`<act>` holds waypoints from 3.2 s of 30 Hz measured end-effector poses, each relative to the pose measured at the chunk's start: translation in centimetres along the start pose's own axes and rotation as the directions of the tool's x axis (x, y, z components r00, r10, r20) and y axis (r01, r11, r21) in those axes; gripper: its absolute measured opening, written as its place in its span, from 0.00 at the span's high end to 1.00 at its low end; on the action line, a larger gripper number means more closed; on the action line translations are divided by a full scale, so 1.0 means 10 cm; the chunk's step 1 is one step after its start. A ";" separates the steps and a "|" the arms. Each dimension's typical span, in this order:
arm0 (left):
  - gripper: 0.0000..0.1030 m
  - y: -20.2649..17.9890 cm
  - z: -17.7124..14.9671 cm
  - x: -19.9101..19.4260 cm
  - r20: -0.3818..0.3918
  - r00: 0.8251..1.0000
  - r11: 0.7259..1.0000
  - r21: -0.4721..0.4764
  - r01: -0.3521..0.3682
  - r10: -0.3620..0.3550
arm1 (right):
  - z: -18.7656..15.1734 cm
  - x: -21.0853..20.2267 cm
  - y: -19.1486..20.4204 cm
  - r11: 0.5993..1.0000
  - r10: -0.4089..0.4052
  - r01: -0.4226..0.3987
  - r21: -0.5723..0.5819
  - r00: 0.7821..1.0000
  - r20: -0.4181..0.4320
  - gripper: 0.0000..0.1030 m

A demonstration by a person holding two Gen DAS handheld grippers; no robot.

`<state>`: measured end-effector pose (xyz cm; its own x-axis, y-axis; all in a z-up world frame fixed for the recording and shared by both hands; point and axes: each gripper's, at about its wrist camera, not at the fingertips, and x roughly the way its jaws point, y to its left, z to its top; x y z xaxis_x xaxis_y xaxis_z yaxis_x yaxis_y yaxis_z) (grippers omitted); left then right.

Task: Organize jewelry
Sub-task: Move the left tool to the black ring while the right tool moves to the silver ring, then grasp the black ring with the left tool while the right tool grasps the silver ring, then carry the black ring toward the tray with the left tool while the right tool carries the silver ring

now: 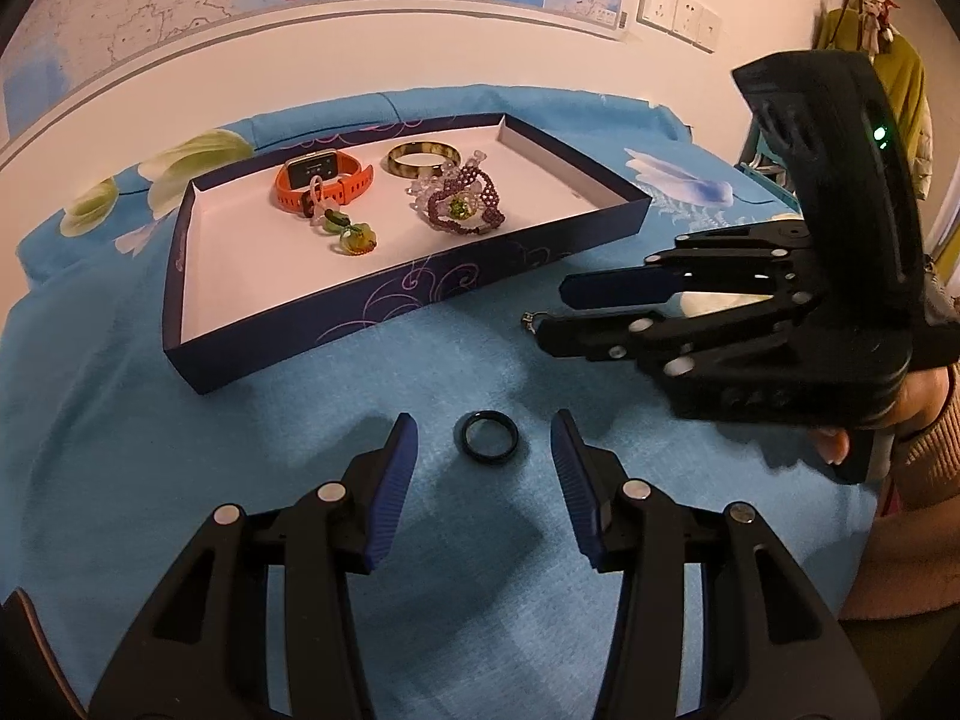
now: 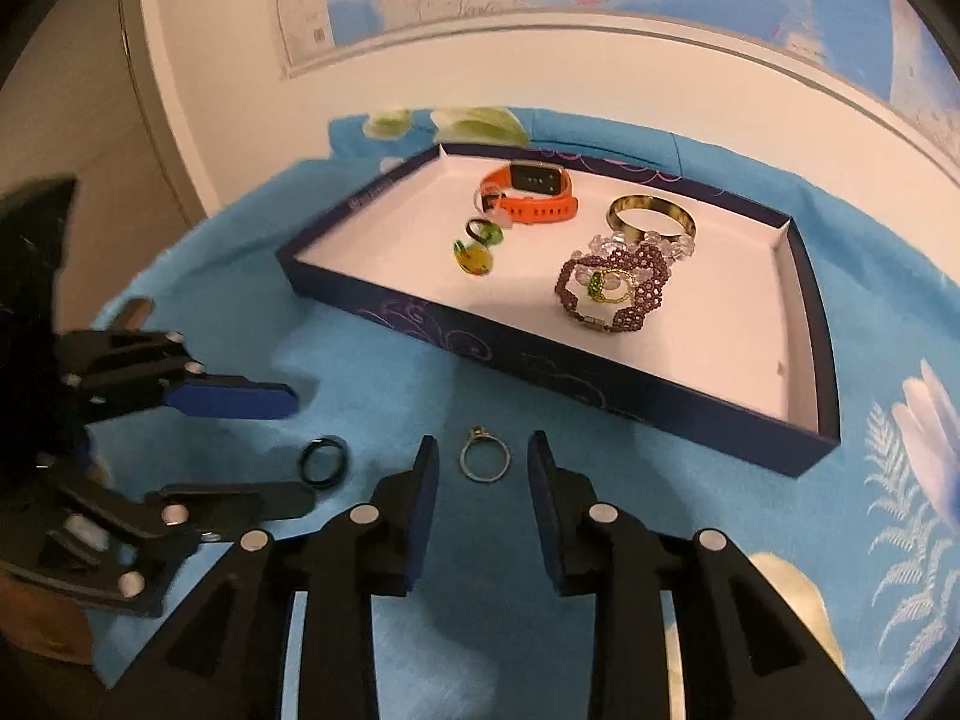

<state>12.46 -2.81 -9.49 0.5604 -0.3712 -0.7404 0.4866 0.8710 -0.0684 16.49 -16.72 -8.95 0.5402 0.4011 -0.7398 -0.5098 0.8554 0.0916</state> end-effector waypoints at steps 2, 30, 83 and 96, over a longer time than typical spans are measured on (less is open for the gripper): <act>0.56 0.00 0.00 0.01 -0.005 1.000 1.000 -0.001 -0.009 0.009 | 0.01 0.03 0.00 1.000 0.001 -0.002 -0.007 1.000 -0.008 0.75; 0.62 -0.04 -0.01 0.08 -0.045 0.998 0.999 0.013 -0.033 0.034 | -0.27 -0.19 -0.10 0.999 0.022 -0.022 0.045 1.000 0.000 0.85; 0.79 0.03 0.05 -0.16 0.034 0.998 0.998 -0.043 -0.044 0.045 | -0.24 -0.36 -0.12 0.992 0.065 -0.074 0.103 0.994 0.090 0.85; 0.79 0.06 0.18 -0.30 0.102 0.994 0.997 -0.073 -0.033 0.040 | -0.15 -0.47 -0.16 0.989 0.070 -0.090 0.121 0.985 0.160 0.85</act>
<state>12.26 -1.79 -6.10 0.6447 -0.3667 -0.6707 0.4175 0.9039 -0.0929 13.69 -20.47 -6.62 0.6036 0.5070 -0.6153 -0.4713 0.8494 0.2376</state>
